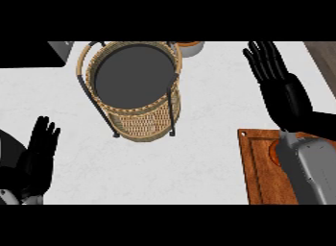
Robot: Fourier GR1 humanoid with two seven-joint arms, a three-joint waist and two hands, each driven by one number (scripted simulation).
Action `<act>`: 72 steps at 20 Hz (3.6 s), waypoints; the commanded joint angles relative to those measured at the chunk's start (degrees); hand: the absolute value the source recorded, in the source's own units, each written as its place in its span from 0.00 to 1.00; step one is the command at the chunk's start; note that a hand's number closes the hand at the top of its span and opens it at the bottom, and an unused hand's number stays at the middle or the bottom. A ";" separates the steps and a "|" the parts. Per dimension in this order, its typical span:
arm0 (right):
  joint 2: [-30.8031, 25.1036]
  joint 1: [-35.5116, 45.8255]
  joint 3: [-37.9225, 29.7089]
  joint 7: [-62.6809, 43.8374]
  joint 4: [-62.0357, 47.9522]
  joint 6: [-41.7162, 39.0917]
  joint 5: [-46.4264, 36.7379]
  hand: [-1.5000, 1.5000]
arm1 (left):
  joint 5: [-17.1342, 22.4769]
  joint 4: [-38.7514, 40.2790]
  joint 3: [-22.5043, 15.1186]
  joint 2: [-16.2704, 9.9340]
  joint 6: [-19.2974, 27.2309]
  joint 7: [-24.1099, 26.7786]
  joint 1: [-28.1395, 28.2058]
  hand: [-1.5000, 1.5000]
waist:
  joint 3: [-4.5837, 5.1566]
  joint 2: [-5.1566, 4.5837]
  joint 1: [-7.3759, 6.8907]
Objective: Pick the sweet potato from the cutting board and place it in the tiered basket
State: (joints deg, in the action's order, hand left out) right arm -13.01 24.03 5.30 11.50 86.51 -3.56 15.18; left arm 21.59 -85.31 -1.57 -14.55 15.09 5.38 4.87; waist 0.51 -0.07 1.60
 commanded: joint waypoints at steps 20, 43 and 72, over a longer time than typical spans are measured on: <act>-14.66 -13.91 -10.06 -33.32 -11.55 41.91 -26.94 0.00 | -9.27 6.22 -12.10 -1.24 -10.89 0.89 -10.69 0.50 | 0.06 0.45 0.43; -32.79 -8.38 5.85 -96.61 9.80 0.52 -26.95 0.00 | -10.57 6.71 -12.41 0.42 -11.09 1.24 -10.78 0.50 | -0.31 0.42 -1.23; -22.50 -23.65 1.57 -94.01 6.57 1.61 -35.19 0.00 | -11.87 9.80 -10.36 1.64 -13.79 2.47 -11.94 0.50 | -0.44 0.15 -1.21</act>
State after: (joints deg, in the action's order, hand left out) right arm -36.51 0.71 8.23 -70.33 91.43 -1.05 -19.95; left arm 9.92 -75.87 -12.26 -13.71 1.16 7.72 -6.86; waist 0.08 0.05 0.34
